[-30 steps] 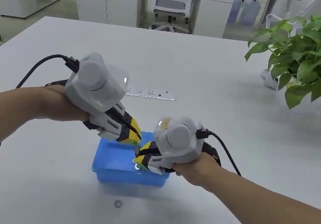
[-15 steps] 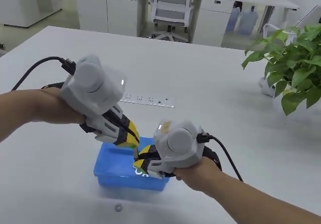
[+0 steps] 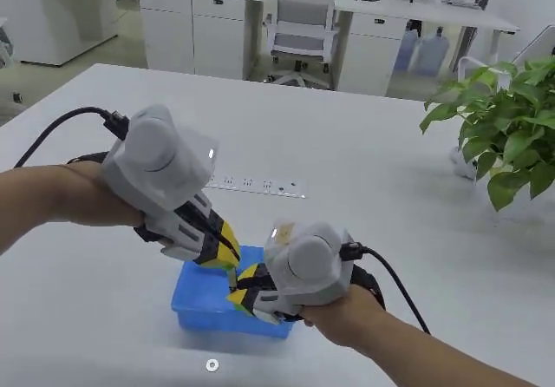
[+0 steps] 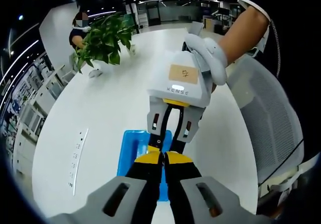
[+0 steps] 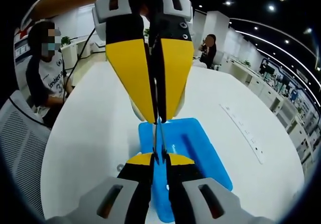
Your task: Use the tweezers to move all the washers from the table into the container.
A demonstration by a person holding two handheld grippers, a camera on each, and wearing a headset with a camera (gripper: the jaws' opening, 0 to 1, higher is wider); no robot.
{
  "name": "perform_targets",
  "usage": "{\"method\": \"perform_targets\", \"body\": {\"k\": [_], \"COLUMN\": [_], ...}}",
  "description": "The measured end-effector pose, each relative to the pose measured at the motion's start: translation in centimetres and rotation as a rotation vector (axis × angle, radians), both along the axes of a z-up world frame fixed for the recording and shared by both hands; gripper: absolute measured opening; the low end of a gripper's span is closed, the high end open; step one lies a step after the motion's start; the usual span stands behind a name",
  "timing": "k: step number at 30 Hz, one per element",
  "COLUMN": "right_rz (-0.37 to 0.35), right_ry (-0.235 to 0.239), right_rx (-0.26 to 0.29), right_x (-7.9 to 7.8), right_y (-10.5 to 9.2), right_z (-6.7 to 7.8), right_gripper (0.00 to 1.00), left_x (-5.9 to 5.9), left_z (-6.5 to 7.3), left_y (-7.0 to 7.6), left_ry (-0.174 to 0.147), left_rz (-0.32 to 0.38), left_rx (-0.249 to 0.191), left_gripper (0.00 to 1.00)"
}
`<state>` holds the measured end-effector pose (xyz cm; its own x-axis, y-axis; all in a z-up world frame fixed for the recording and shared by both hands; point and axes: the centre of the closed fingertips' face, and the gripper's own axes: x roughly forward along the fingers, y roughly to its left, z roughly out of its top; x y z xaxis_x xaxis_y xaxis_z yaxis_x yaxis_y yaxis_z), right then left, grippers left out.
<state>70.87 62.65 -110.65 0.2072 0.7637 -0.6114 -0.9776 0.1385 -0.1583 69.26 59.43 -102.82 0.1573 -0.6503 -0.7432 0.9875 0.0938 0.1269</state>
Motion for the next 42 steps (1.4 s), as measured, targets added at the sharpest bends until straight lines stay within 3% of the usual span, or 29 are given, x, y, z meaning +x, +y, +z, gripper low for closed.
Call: {"method": "perform_targets", "body": {"k": [14, 21, 42], "right_rz": [0.029, 0.043, 0.056], "right_ry": [-0.002, 0.012, 0.062], "right_rx": [0.014, 0.014, -0.001], "right_x": [-2.4, -3.8, -5.9], "right_y": [0.7, 1.1, 1.3], "right_z": [0.5, 0.0, -2.9], "right_gripper": [0.11, 0.11, 0.11], "left_x": [-2.3, -3.4, -5.2], "left_z": [0.5, 0.0, -2.9], "left_y": [0.7, 1.1, 1.5], "left_ry": [0.009, 0.023, 0.067], "left_rz": [-0.001, -0.002, 0.006], "left_rx": [-0.001, 0.004, -0.006], "left_gripper": [0.05, 0.05, 0.05]}}
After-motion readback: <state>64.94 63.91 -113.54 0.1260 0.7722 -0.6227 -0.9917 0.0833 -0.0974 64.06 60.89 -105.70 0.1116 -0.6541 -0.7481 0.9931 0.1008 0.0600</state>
